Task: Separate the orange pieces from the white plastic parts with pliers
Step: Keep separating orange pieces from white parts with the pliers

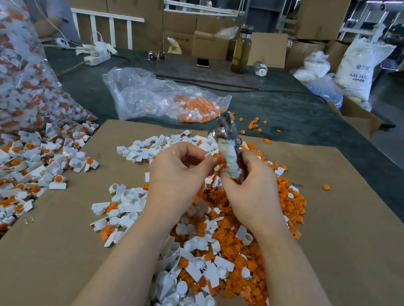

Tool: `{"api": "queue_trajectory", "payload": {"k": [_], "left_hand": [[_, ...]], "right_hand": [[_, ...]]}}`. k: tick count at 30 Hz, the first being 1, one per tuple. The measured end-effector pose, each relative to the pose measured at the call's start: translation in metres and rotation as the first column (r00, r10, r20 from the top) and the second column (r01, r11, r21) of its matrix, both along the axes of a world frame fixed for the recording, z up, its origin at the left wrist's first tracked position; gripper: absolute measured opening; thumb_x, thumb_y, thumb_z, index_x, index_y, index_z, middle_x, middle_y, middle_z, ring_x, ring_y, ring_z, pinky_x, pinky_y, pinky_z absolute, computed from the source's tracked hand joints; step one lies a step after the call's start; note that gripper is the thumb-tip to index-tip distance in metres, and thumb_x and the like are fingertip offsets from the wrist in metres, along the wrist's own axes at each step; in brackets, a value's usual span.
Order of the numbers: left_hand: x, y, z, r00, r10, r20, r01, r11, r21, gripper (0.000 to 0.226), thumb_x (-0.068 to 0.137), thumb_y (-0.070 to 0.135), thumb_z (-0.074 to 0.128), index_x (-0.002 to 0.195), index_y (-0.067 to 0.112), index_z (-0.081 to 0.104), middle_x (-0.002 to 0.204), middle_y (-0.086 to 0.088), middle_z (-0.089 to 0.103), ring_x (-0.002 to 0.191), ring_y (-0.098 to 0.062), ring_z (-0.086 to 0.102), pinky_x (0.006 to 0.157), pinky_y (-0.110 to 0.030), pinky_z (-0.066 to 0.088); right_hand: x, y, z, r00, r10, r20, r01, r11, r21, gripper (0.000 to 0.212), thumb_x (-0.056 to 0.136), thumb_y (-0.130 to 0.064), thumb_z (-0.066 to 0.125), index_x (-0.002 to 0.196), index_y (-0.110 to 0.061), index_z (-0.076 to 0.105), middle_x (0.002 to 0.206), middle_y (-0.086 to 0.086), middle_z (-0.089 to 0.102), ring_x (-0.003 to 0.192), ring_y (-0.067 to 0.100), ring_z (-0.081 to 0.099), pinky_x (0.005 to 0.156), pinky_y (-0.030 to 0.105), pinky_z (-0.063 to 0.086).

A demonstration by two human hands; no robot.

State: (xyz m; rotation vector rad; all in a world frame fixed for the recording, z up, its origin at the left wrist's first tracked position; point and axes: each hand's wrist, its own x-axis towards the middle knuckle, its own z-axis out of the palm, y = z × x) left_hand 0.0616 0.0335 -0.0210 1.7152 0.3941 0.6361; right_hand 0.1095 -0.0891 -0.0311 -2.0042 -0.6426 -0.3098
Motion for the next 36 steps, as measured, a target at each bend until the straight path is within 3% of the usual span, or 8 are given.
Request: {"api": "queue_trajectory", "payload": {"k": [6, 10, 13, 17, 22, 27, 31, 36], "left_hand": [[0.001, 0.005, -0.002, 0.997, -0.043, 0.057, 0.049, 0.993, -0.112, 0.010, 0.087, 0.011, 0.074, 0.082, 0.015, 0.068, 0.067, 0.007, 0.073, 0.063, -0.005, 0.071, 0.058, -0.013, 0.053], [0.001, 0.011, -0.003, 0.986, -0.068, 0.154, 0.105, 0.963, -0.247, 0.009, 0.088, 0.004, 0.071, 0.083, 0.009, 0.067, 0.067, 0.004, 0.071, 0.065, -0.011, 0.072, 0.063, -0.016, 0.055], [0.001, 0.016, -0.004, 0.977, -0.082, 0.197, 0.134, 0.954, -0.267, 0.007, 0.089, 0.003, 0.069, 0.085, 0.007, 0.067, 0.068, 0.003, 0.070, 0.065, -0.010, 0.070, 0.067, -0.021, 0.057], [0.002, 0.018, -0.005, 0.972, -0.097, 0.215, 0.158, 0.945, -0.286, 0.006, 0.091, 0.003, 0.067, 0.085, 0.006, 0.066, 0.065, 0.005, 0.069, 0.064, -0.009, 0.069, 0.068, -0.021, 0.058], [0.000, 0.019, -0.004, 0.967, -0.120, 0.226, 0.183, 0.941, -0.283, 0.005, 0.090, 0.004, 0.067, 0.086, 0.006, 0.066, 0.067, 0.005, 0.070, 0.065, -0.008, 0.069, 0.068, -0.020, 0.057], [-0.001, 0.020, -0.004, 0.961, -0.144, 0.235, 0.208, 0.938, -0.276, 0.008, 0.090, 0.003, 0.067, 0.084, 0.008, 0.066, 0.067, 0.006, 0.069, 0.064, -0.008, 0.068, 0.067, -0.019, 0.056], [-0.002, 0.020, -0.003, 0.960, -0.139, 0.245, 0.205, 0.940, -0.273, 0.011, 0.090, 0.001, 0.065, 0.082, 0.009, 0.065, 0.067, 0.005, 0.068, 0.063, -0.007, 0.066, 0.065, -0.019, 0.055], [-0.002, 0.019, -0.002, 0.956, -0.140, 0.259, 0.210, 0.940, -0.269, 0.014, 0.090, -0.001, 0.064, 0.081, 0.009, 0.065, 0.065, 0.007, 0.068, 0.061, -0.007, 0.065, 0.064, -0.019, 0.055]], "right_hand": [[0.002, -0.013, 0.008, 0.979, 0.118, -0.166, -0.116, 0.993, 0.023, 0.016, 0.088, -0.016, 0.066, 0.103, -0.017, 0.064, 0.090, 0.001, 0.066, 0.084, 0.020, 0.064, 0.076, 0.042, 0.055], [0.006, -0.022, 0.010, 0.956, 0.163, -0.243, -0.181, 0.982, -0.051, 0.016, 0.087, -0.015, 0.067, 0.102, -0.014, 0.064, 0.090, 0.002, 0.065, 0.080, 0.015, 0.061, 0.066, 0.027, 0.052], [0.006, -0.023, 0.010, 0.943, 0.195, -0.270, -0.238, 0.962, -0.136, 0.015, 0.086, -0.017, 0.068, 0.100, -0.014, 0.064, 0.089, 0.002, 0.065, 0.079, 0.015, 0.061, 0.070, 0.035, 0.049], [0.004, -0.020, 0.010, 0.922, 0.236, -0.306, -0.297, 0.940, -0.168, 0.021, 0.086, -0.018, 0.068, 0.106, -0.019, 0.063, 0.087, -0.010, 0.061, 0.077, 0.002, 0.058, 0.066, 0.019, 0.044], [0.004, -0.021, 0.011, 0.909, 0.245, -0.337, -0.316, 0.933, -0.172, 0.027, 0.087, -0.017, 0.067, 0.114, -0.019, 0.063, 0.095, -0.009, 0.063, 0.086, 0.007, 0.060, 0.076, 0.027, 0.049], [0.003, -0.018, 0.010, 0.917, 0.252, -0.310, -0.328, 0.917, -0.225, 0.017, 0.087, -0.016, 0.066, 0.103, -0.018, 0.062, 0.088, -0.002, 0.062, 0.077, 0.013, 0.058, 0.069, 0.036, 0.047], [0.004, -0.016, 0.007, 0.934, 0.235, -0.271, -0.308, 0.911, -0.273, 0.013, 0.088, -0.011, 0.061, 0.100, -0.014, 0.063, 0.078, 0.001, 0.059, 0.057, 0.004, 0.048, 0.057, 0.031, 0.039], [0.005, -0.013, 0.006, 0.943, 0.222, -0.250, -0.292, 0.909, -0.296, 0.013, 0.086, -0.006, 0.057, 0.096, -0.009, 0.065, 0.076, 0.005, 0.058, 0.050, 0.002, 0.044, 0.052, 0.026, 0.034]]}}
